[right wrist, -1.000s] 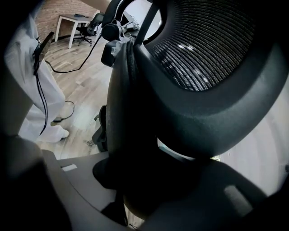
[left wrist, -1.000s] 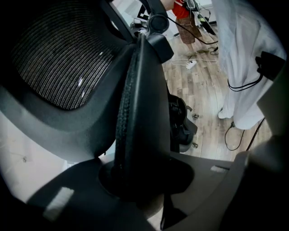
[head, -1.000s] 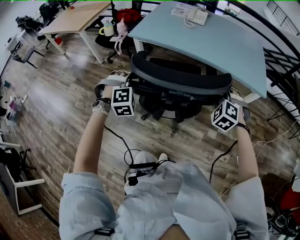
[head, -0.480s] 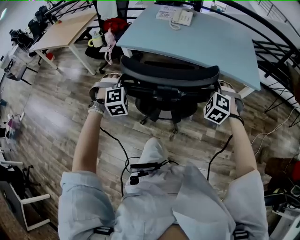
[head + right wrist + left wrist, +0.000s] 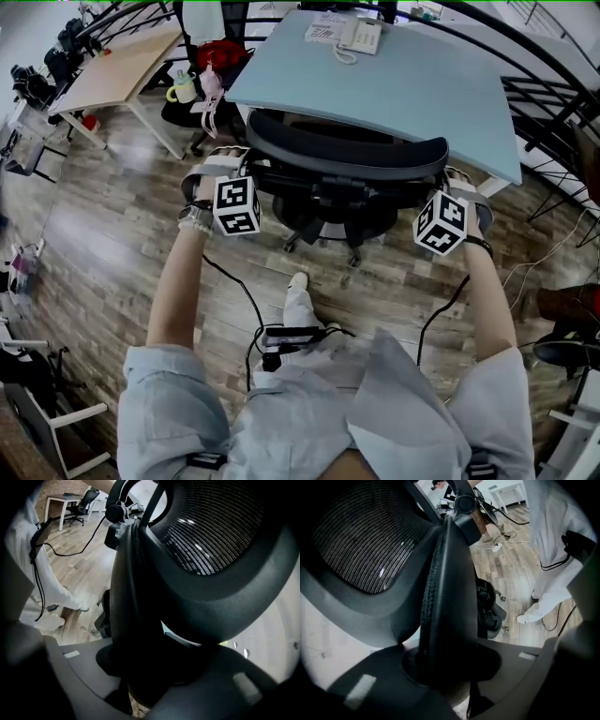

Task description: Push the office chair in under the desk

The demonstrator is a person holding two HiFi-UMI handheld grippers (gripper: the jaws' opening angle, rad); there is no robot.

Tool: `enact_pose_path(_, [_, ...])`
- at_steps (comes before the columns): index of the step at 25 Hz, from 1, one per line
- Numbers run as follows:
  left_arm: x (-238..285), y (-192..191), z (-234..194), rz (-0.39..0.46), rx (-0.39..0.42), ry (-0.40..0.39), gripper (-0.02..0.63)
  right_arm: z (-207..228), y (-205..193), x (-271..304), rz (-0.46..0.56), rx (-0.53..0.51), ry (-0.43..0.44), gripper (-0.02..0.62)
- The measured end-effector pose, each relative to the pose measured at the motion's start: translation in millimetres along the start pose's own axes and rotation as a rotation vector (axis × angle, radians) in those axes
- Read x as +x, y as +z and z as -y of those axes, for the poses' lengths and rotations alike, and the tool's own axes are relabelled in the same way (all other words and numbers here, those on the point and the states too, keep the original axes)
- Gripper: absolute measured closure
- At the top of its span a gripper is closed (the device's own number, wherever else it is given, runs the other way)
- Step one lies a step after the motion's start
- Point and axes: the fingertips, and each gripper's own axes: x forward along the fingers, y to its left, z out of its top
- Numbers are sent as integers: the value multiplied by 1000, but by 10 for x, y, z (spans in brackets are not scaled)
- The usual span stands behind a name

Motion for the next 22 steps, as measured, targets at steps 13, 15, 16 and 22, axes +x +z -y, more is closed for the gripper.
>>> enact_pose_path(13, [645,-67,-548,67,60,-13,508,391,-45,441,-57,64,-20,408])
enact_pose_path(15, [743,-77,-638,74,63,-16,508,485,-49,517,-63,67,-23,407])
enact_pose_path(16, [800,-88,-695,77,65,-16,508,541,-48,566,-67,69,-22,407])
enact_pose_path(22, [1214,-277,-1141,89,77,-22,508,967,61,942,-88,82,-12,405])
